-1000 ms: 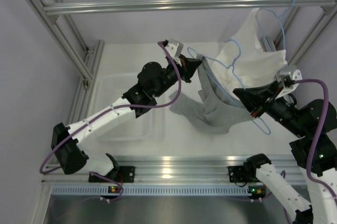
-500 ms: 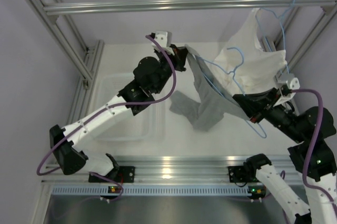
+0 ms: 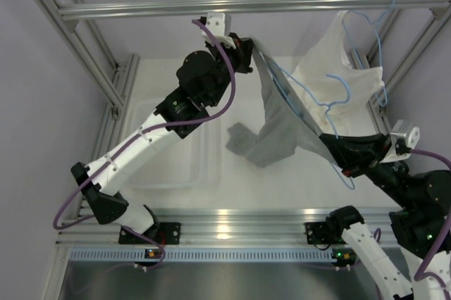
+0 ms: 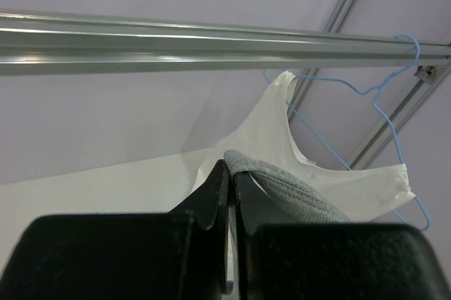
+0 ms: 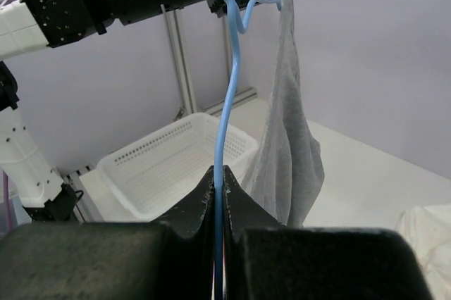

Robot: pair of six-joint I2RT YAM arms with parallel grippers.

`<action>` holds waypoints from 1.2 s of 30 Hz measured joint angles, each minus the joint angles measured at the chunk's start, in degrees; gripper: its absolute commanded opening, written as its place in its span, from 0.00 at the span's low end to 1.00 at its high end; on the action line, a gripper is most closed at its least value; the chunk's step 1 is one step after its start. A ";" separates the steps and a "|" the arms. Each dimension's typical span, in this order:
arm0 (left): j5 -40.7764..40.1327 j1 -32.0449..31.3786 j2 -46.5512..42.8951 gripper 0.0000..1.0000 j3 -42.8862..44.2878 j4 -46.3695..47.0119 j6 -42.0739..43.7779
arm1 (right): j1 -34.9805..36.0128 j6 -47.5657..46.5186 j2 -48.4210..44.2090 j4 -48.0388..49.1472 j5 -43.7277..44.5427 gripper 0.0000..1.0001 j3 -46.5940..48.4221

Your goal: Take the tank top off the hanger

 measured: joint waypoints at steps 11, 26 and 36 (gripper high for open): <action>4.04 0.57 1.92 0.00 3.45 -7.04 1.42 | 0.00 -3.06 2.71 -1.07 -6.01 0.00 0.92; 6.91 2.84 1.95 0.00 3.04 -10.14 -1.62 | 0.00 -5.88 0.20 -1.09 -8.87 0.00 1.99; 6.80 7.34 2.03 0.00 2.14 -10.49 -7.23 | 0.00 -7.02 1.55 -2.01 -7.67 0.00 2.27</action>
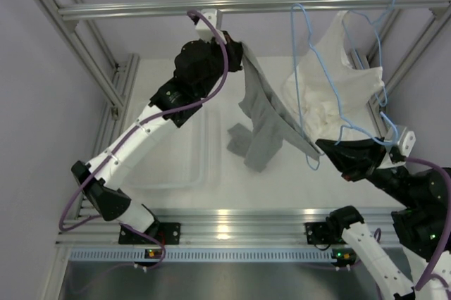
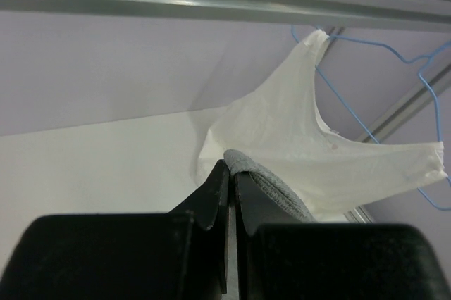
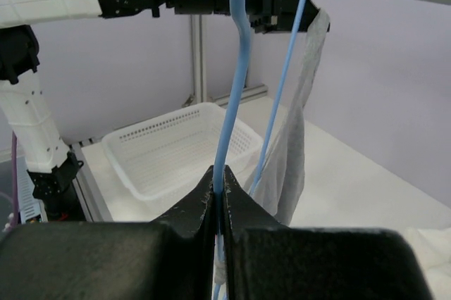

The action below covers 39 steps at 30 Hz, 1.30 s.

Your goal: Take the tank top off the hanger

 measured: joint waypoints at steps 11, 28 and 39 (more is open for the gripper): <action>18.58 -2.86 -1.40 0.00 -21.62 6.93 -1.81 | 0.00 10.84 -3.52 18.18 12.44 0.00 -10.95; 13.79 -5.01 -8.52 0.99 -26.25 5.25 -0.81 | 0.00 11.41 9.07 30.67 18.03 0.00 -6.78; -2.08 -4.92 -14.60 0.99 -25.40 -6.56 -1.29 | 0.00 7.72 17.00 -0.09 21.68 0.00 9.22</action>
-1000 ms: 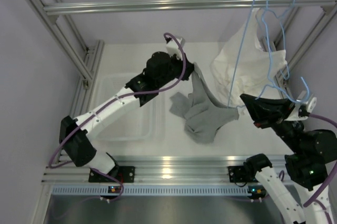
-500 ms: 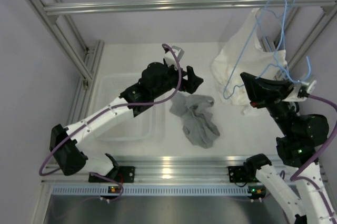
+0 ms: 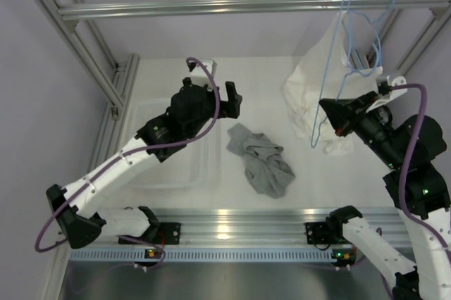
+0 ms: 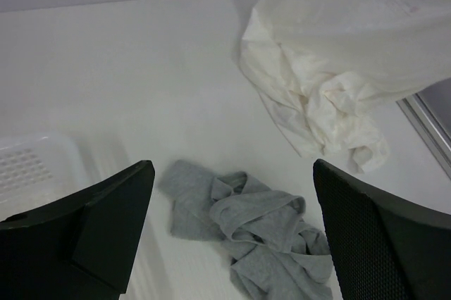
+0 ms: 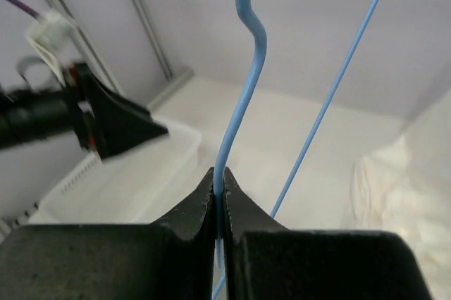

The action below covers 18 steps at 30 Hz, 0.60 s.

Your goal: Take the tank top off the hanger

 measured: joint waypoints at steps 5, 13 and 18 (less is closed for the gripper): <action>-9.20 0.24 -7.43 0.99 1.40 -6.67 0.09 | 0.00 -2.69 1.44 -17.55 0.31 0.00 2.95; -12.31 0.28 -10.88 0.99 2.75 -13.77 0.07 | 0.00 -3.76 3.48 -30.64 -4.07 0.00 5.62; -12.35 0.46 -9.99 0.99 1.86 -16.50 -0.02 | 0.00 -4.46 8.74 -32.22 -6.69 0.00 9.79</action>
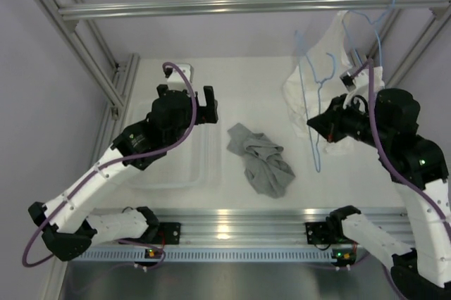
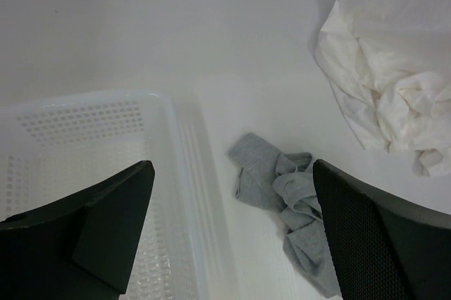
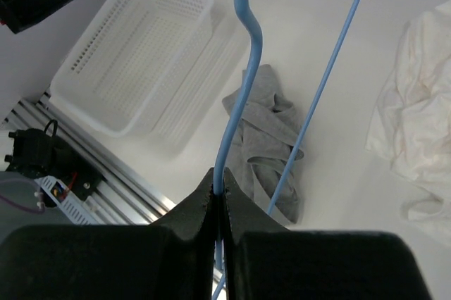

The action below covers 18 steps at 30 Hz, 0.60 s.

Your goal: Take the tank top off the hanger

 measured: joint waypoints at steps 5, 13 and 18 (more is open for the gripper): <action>-0.81 1.29 0.79 0.99 -1.07 -1.11 -0.96 | 0.00 -0.39 12.55 0.13 0.96 0.00 8.48; 0.66 6.47 0.92 0.99 -3.08 -2.23 -1.57 | -1.27 -0.55 29.16 -0.81 1.88 0.00 26.86; 1.42 6.54 -1.09 0.99 -4.57 -2.67 -1.25 | -9.49 -0.48 34.75 -1.62 -0.96 0.00 32.94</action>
